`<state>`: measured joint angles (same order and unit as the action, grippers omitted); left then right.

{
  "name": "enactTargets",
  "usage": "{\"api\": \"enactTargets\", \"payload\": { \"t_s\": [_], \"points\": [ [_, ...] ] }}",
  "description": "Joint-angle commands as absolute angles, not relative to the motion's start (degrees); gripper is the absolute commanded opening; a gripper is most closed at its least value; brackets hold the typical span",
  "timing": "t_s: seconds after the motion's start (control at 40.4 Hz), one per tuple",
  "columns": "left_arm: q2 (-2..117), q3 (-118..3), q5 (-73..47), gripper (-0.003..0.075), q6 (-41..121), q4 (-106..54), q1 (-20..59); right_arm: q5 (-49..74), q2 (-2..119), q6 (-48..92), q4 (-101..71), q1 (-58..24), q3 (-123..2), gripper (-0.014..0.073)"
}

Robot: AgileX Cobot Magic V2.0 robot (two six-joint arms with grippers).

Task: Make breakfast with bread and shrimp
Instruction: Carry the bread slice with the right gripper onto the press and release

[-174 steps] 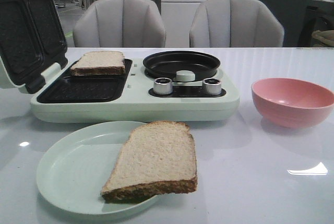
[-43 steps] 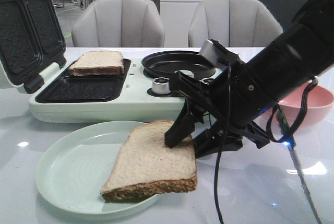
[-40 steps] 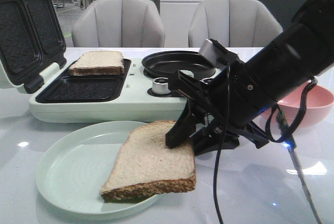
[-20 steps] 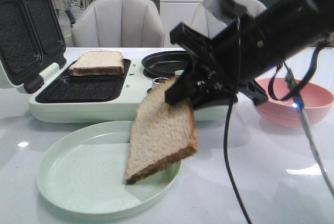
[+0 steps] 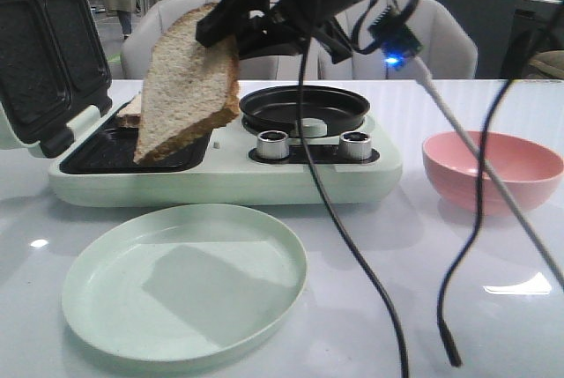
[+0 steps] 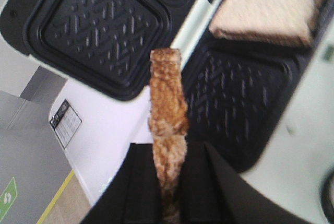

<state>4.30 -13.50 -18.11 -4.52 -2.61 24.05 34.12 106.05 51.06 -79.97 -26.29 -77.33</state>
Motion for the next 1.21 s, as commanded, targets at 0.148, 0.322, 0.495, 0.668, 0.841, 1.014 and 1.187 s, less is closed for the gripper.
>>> {"api": "enactTargets", "payload": {
  "t_s": [0.148,0.322,0.495,0.668,0.841,1.014,1.187],
  "points": [
    [4.98,-15.17,-13.2,0.0627,-5.13,-2.56,24.56,27.37,110.48,51.53,-83.78,-29.94,-90.21,0.005],
    [4.98,-15.17,-13.2,0.0627,-5.13,-2.56,24.56,26.71,115.06,51.53,-84.34,-30.96,-95.47,0.01],
    [4.98,-15.17,-13.2,0.0627,-5.13,-2.56,24.56,26.78,118.43,51.48,-84.36,-31.31,-97.48,0.0213],
    [4.98,-15.17,-13.2,0.0627,-5.13,-2.56,24.56,26.88,119.13,51.48,-83.72,-31.34,-97.61,0.041],
    [4.98,-15.17,-13.2,0.0627,-5.13,-2.56,24.56,26.63,119.05,51.26,-79.8,-31.34,-98.92,0.052],
    [4.98,-15.17,-13.2,0.0627,-5.13,-2.56,24.56,23.55,117.51,45.69,-73.97,-31.34,-98.92,0.0506],
    [4.98,-15.17,-13.2,0.0627,-5.13,-2.56,24.56,23.87,116.07,33.64,-58.65,-31.34,-98.97,0.0459]
  ]
}}
